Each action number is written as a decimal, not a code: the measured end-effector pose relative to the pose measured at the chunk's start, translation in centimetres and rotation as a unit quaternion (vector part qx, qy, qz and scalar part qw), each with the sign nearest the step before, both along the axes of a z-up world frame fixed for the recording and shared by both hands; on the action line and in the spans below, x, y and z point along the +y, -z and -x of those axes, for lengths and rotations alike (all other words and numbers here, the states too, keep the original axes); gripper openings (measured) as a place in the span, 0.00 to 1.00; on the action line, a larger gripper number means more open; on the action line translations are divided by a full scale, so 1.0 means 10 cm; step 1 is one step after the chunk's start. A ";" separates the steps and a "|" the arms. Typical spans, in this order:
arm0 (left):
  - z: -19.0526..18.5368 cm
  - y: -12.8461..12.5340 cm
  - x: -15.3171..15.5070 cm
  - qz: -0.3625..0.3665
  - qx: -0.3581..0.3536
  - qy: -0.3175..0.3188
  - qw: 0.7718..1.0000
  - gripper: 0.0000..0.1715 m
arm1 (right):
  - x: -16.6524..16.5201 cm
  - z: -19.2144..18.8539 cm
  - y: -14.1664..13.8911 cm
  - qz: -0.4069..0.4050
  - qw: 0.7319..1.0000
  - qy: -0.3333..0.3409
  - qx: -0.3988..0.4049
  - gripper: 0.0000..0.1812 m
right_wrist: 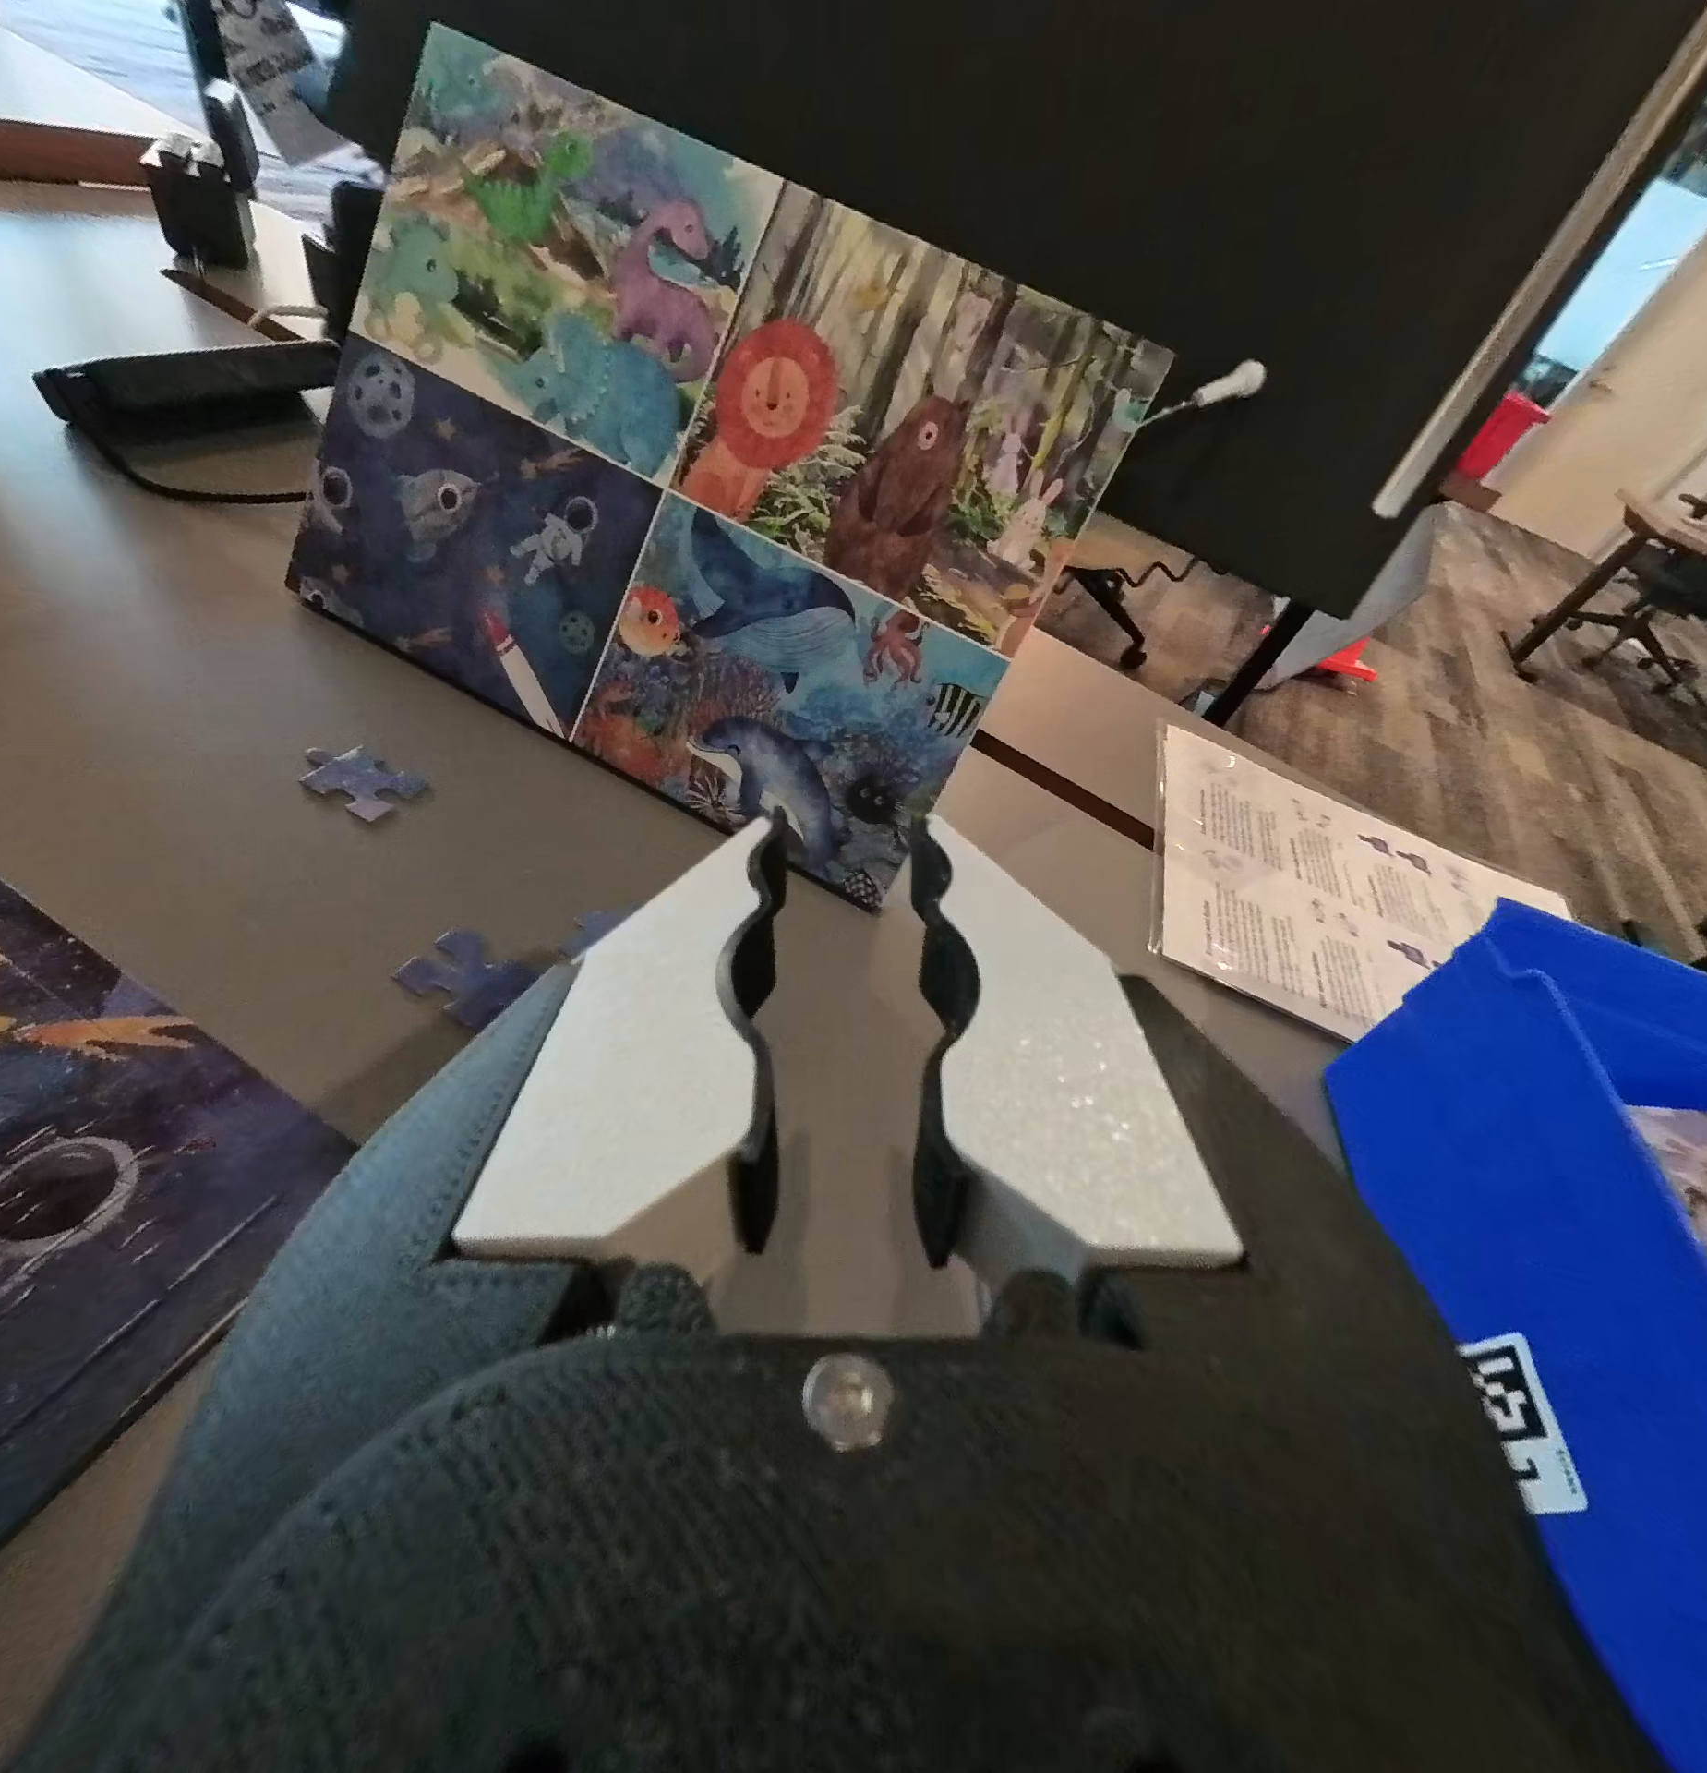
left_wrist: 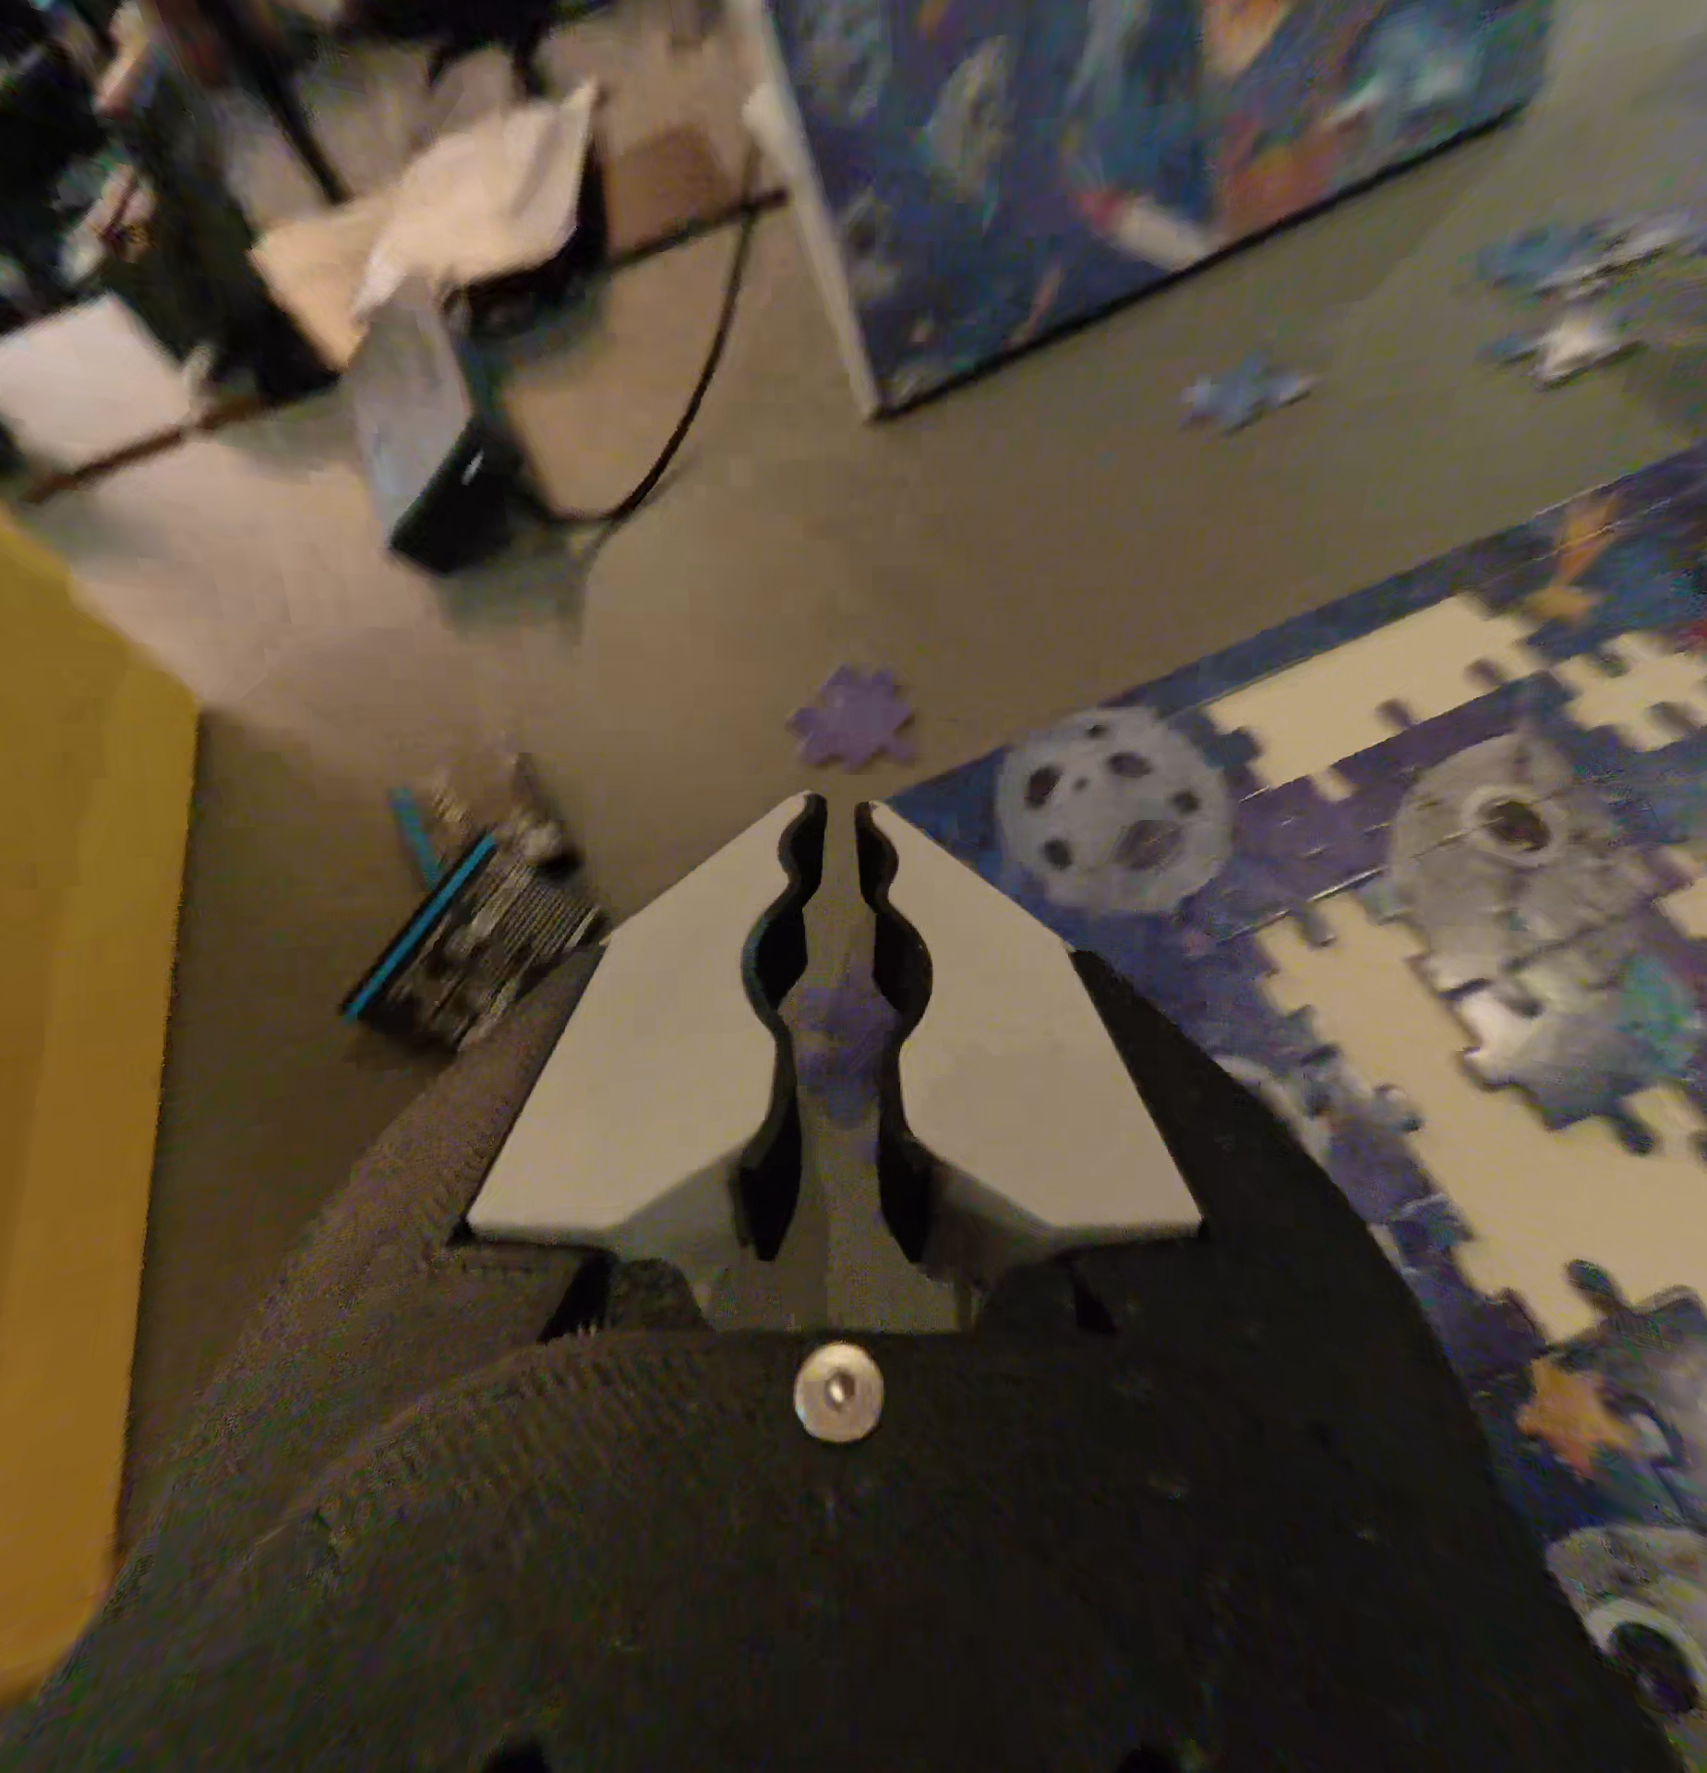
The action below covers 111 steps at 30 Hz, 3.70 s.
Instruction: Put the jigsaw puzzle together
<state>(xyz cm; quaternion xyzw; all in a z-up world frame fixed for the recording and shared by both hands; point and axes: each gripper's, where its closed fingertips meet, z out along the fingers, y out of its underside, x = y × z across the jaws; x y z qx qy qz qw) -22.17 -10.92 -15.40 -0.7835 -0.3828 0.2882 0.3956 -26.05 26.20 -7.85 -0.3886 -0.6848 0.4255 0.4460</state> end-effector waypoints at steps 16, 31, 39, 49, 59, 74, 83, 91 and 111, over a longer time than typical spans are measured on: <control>0.38 -0.21 1.43 -0.073 0.003 0.238 0.968 0.15 | -0.21 -0.31 0.02 0.159 0.987 -0.035 0.006 0.07; 0.35 -0.28 1.26 -0.129 0.005 0.243 0.961 0.12 | -0.36 -0.32 0.04 0.115 0.992 -0.049 0.009 0.08; 0.31 -0.24 1.31 -0.086 0.028 0.244 0.966 0.11 | 0.07 -0.28 0.07 0.076 0.996 0.030 0.017 0.07; 0.33 -0.26 1.28 -0.077 0.042 0.236 0.968 0.10 | 0.33 -0.39 0.04 0.080 0.996 0.035 0.032 0.13; 0.32 -0.25 1.29 -0.074 0.040 0.240 0.967 0.10 | 0.98 -0.65 -0.21 0.094 0.980 0.131 0.113 0.10; 0.26 -0.04 1.36 -0.019 0.014 0.256 0.966 0.10 | 1.26 -0.74 -0.14 0.162 0.969 0.149 0.113 0.15; 0.20 0.07 1.38 0.009 -0.002 0.272 0.962 0.03 | 1.21 -0.70 -0.07 0.164 0.971 0.145 0.095 0.15; 0.17 0.08 1.37 0.003 -0.022 0.276 0.961 0.00 | 1.10 -0.64 0.00 0.162 0.975 0.131 0.074 0.14; 0.33 0.03 1.29 0.008 0.013 0.236 0.972 0.00 | 0.86 -0.56 0.13 0.094 0.988 0.113 0.042 0.12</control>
